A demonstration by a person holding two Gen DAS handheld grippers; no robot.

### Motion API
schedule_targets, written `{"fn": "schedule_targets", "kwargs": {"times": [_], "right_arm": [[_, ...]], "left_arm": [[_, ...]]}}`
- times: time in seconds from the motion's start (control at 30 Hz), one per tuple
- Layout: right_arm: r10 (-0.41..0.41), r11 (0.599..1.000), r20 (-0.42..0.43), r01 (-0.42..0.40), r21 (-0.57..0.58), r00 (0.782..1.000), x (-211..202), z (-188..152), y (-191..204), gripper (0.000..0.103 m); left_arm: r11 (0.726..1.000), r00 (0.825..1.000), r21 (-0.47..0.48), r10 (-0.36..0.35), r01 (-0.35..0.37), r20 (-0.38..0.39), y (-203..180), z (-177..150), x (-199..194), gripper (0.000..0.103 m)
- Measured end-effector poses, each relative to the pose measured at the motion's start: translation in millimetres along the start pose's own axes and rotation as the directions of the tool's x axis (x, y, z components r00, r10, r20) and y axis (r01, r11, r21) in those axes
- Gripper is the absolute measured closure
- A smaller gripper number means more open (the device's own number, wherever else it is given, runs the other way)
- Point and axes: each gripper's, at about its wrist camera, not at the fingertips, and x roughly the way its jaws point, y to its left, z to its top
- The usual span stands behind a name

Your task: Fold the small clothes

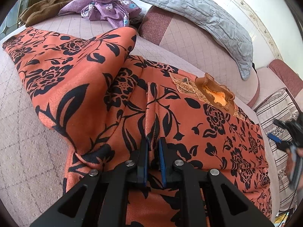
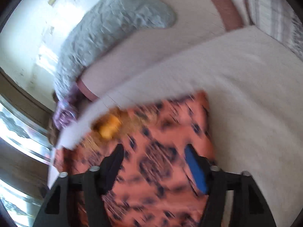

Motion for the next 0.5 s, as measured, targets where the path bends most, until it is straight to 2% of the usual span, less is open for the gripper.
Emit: {"fn": "schedule_targets", "kwargs": {"times": [0.07,0.13,0.17,0.3,0.37,0.4,0.47,0.5], "right_arm": [[-0.025,0.999,-0.015,0.026,0.027,1.000,22,20,-10,0.029],[-0.083,0.990,-0.054,0.089,0.114,0.995,48,37,-34,0.029],[-0.082,0.979,-0.080,0.095,0.179,0.993,64,40,-54,0.029],[-0.059,0.971,-0.020,0.062,0.231,0.998,62,40,-63,0.029],[-0.100,0.985,0.036,0.093,0.146,0.994,42,31,-44,0.029],[-0.083,0.993,0.060,0.078,0.086,0.995,32,20,-28,0.029],[-0.021,1.000,0.036,0.021,-0.006,0.999,18,-6,-8,0.027],[-0.009,0.999,0.012,0.009,-0.040,1.000,18,-19,0,0.022]], "left_arm": [[1.000,1.000,0.002,0.003,-0.003,0.000,-1,0,0,0.090],[1.000,1.000,0.002,0.003,-0.003,0.001,-1,0,0,0.090],[1.000,1.000,0.001,0.003,-0.003,0.001,-1,0,0,0.090],[1.000,1.000,-0.002,0.003,-0.003,0.000,-1,0,1,0.090],[1.000,1.000,0.000,0.005,-0.005,0.001,-1,0,1,0.090],[1.000,1.000,-0.001,0.004,-0.004,0.000,-1,0,1,0.090],[1.000,1.000,0.000,0.005,-0.005,0.000,-2,0,1,0.090],[1.000,1.000,-0.001,0.004,-0.004,0.000,-1,0,1,0.090]]}}
